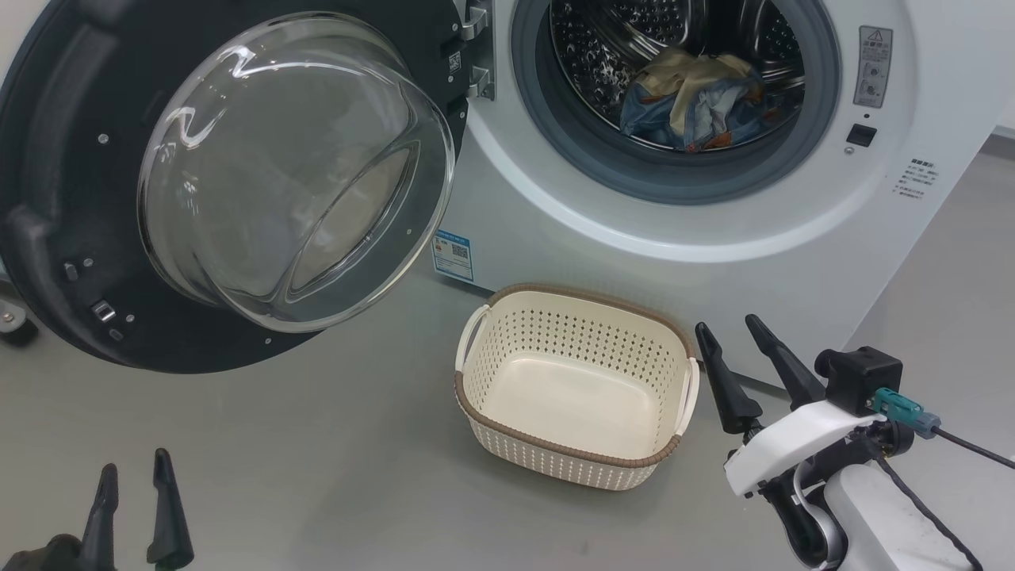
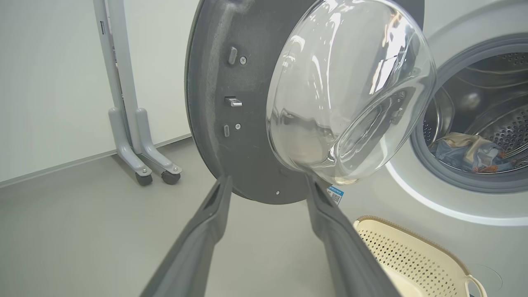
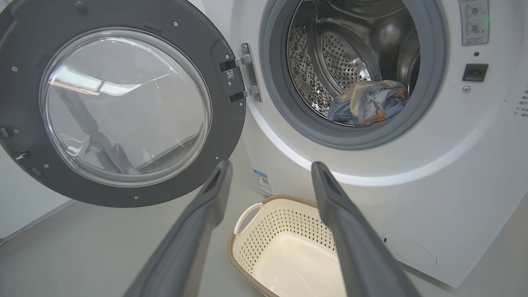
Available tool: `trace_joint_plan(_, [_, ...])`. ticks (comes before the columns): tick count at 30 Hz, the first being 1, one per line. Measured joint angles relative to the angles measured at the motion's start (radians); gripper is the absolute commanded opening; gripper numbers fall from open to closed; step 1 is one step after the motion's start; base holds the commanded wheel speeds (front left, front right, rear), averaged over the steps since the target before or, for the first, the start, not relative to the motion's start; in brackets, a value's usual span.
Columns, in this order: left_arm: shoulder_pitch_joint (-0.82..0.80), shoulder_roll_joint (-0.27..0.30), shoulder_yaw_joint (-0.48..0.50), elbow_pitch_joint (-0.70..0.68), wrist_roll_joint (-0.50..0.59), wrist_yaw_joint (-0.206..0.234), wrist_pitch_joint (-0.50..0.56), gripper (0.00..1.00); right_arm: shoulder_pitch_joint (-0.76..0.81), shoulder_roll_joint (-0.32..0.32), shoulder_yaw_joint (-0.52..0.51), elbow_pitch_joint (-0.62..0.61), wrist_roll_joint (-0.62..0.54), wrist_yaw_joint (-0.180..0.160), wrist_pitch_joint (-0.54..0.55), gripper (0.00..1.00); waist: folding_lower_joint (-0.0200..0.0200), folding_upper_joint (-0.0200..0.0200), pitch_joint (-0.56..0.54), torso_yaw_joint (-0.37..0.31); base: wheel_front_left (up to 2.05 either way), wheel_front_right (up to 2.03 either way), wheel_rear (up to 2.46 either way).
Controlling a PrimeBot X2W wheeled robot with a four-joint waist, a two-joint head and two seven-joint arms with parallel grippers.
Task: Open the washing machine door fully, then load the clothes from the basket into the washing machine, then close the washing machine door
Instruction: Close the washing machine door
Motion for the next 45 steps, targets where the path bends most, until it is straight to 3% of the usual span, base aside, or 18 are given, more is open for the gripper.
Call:
trace_joint_plan(1, [0.000,0.000,0.001,0.000,0.000,0.000,0.000,0.50,0.000,0.000,0.000,0.000,0.001,0.000,0.000,1.00,0.0000,0.0000,0.000,0.001,0.00,0.00,0.00])
trace_joint_plan(3, [0.000,0.001,0.002,-0.001,0.000,0.000,0.000,0.27,0.000,0.000,0.001,0.000,0.003,0.000,0.000,1.00,0.0000,0.0000,-0.001,0.002,0.00,0.00,0.00])
trace_joint_plan(4, [0.000,0.003,0.003,-0.002,0.000,0.000,0.000,0.07,0.000,0.000,0.001,0.000,0.006,0.000,0.000,1.00,0.0000,0.0000,0.000,0.003,0.00,0.00,0.00])
trace_joint_plan(5, [0.000,0.005,0.003,-0.004,0.000,0.000,0.000,0.00,0.000,0.000,0.001,0.000,0.008,0.000,0.000,1.00,0.0000,0.0000,0.000,0.003,0.00,0.00,0.00])
trace_joint_plan(15, [-0.033,0.081,0.052,-0.090,-0.002,-0.013,0.000,0.00,0.000,-0.002,-0.001,0.000,0.008,0.000,0.000,1.00,0.0000,0.0000,0.009,0.006,0.00,0.00,0.00])
trace_joint_plan(21, [-0.140,0.148,0.123,-0.168,-0.080,-0.046,0.024,0.00,-0.003,-0.001,0.000,0.000,0.008,0.000,0.000,1.00,0.0000,0.0000,0.014,0.005,0.00,0.00,0.00])
trace_joint_plan(33, [-0.401,0.233,0.245,-0.200,-0.398,-0.068,0.198,0.00,-0.013,0.002,0.012,0.001,0.008,0.000,0.000,1.00,0.0000,0.0000,0.035,-0.030,0.00,0.00,0.00])
trace_joint_plan(40, [-0.511,0.264,0.350,-0.069,-0.598,-0.064,0.345,0.00,-0.030,0.002,0.016,0.003,0.008,0.000,0.000,1.00,0.0000,0.0000,0.047,-0.061,0.00,0.00,0.00])
trace_joint_plan(45, [-0.570,0.295,0.432,0.046,-0.701,-0.017,0.424,0.00,-0.039,0.002,0.021,0.004,0.008,0.000,0.000,1.00,0.0000,0.0000,0.061,-0.085,0.00,0.00,0.00])
